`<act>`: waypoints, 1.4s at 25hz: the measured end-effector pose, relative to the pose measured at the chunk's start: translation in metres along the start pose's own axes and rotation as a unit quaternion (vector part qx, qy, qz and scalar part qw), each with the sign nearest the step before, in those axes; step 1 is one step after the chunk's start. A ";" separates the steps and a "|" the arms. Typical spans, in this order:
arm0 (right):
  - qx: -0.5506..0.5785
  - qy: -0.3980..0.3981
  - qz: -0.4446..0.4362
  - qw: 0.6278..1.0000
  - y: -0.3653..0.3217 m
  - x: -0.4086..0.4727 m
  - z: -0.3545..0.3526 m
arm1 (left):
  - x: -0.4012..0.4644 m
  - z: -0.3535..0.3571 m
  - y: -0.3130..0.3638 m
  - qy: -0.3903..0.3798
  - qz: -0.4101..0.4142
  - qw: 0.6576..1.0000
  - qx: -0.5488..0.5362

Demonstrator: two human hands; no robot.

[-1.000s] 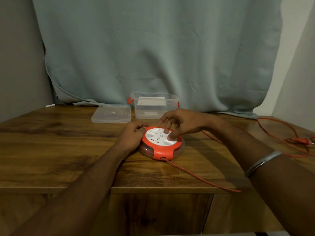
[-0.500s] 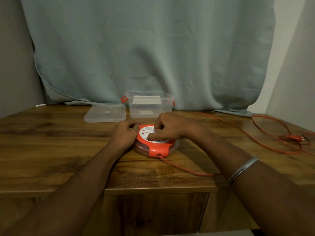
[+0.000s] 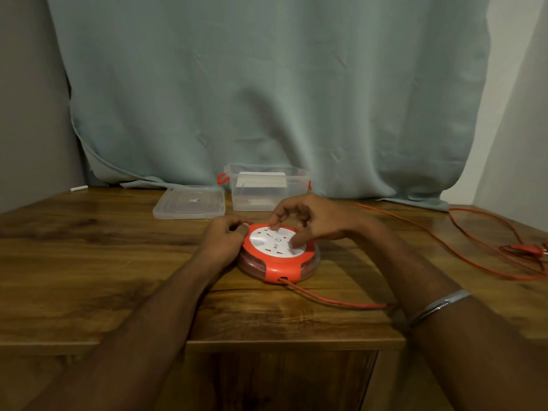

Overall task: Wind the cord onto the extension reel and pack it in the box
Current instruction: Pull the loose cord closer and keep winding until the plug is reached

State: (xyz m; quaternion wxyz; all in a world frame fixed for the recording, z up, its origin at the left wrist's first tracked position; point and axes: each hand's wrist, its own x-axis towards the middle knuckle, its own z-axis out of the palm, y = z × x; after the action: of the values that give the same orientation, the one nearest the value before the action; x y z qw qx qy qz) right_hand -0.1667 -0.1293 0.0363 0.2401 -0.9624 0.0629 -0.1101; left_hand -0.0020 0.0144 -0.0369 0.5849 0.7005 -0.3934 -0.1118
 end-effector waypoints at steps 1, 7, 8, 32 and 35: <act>0.020 -0.006 0.000 1.000 0.006 -0.002 0.000 | 0.000 0.000 0.000 -0.003 0.003 1.000 0.003; 0.007 -0.005 0.021 1.000 0.015 0.000 -0.002 | -0.001 0.001 0.000 0.015 0.008 1.000 0.017; -0.001 -0.010 0.029 1.000 0.014 0.001 -0.003 | 0.000 0.001 0.001 0.021 0.004 1.000 0.018; -0.053 0.145 -0.017 0.988 0.008 0.000 0.018 | 0.012 0.006 0.001 0.006 0.070 0.997 0.024; -0.003 0.048 0.025 0.999 0.011 -0.009 0.004 | 0.010 0.006 0.003 -0.023 0.053 0.998 0.003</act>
State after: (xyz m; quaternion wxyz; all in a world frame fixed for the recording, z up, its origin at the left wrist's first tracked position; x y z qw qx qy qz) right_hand -0.1750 -0.1358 0.0255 0.2363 -0.9549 0.0991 -0.1498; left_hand -0.0003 0.0037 -0.0326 0.5790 0.6776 -0.4434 -0.0953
